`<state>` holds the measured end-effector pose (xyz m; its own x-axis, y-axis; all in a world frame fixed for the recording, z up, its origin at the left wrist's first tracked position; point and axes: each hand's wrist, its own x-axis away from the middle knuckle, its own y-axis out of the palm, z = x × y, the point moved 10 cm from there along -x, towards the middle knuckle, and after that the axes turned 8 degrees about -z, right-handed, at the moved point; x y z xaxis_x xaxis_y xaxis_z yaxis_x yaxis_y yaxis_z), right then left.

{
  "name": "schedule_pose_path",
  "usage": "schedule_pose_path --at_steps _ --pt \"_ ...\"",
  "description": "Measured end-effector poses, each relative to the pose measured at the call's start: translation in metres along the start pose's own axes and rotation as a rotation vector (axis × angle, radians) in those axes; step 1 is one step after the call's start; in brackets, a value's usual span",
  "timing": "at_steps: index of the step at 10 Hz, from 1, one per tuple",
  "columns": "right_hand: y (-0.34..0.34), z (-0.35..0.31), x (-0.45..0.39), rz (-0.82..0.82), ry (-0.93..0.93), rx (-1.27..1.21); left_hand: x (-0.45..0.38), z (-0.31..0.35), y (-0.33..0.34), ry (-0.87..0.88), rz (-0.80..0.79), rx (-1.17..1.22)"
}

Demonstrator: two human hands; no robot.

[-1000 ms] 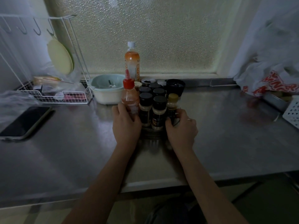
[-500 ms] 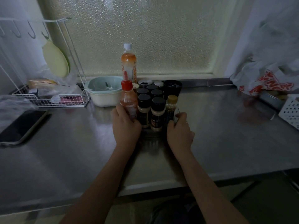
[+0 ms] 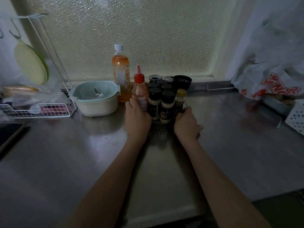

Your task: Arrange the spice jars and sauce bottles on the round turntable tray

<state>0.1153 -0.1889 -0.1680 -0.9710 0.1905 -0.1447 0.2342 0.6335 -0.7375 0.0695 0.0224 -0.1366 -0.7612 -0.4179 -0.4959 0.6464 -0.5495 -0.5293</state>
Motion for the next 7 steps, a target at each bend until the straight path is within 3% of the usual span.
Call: schedule_pose_path --at_steps 5,6,7 --pt "0.037 -0.022 -0.048 -0.001 -0.062 -0.072 -0.050 -0.034 0.014 -0.066 0.055 0.047" --pt "0.029 -0.026 -0.041 0.068 -0.088 -0.103 -0.043 -0.030 0.011 -0.048 0.024 0.099" --pt "-0.020 -0.038 -0.037 0.319 -0.205 -0.437 -0.044 0.005 -0.037 0.137 0.232 0.187"
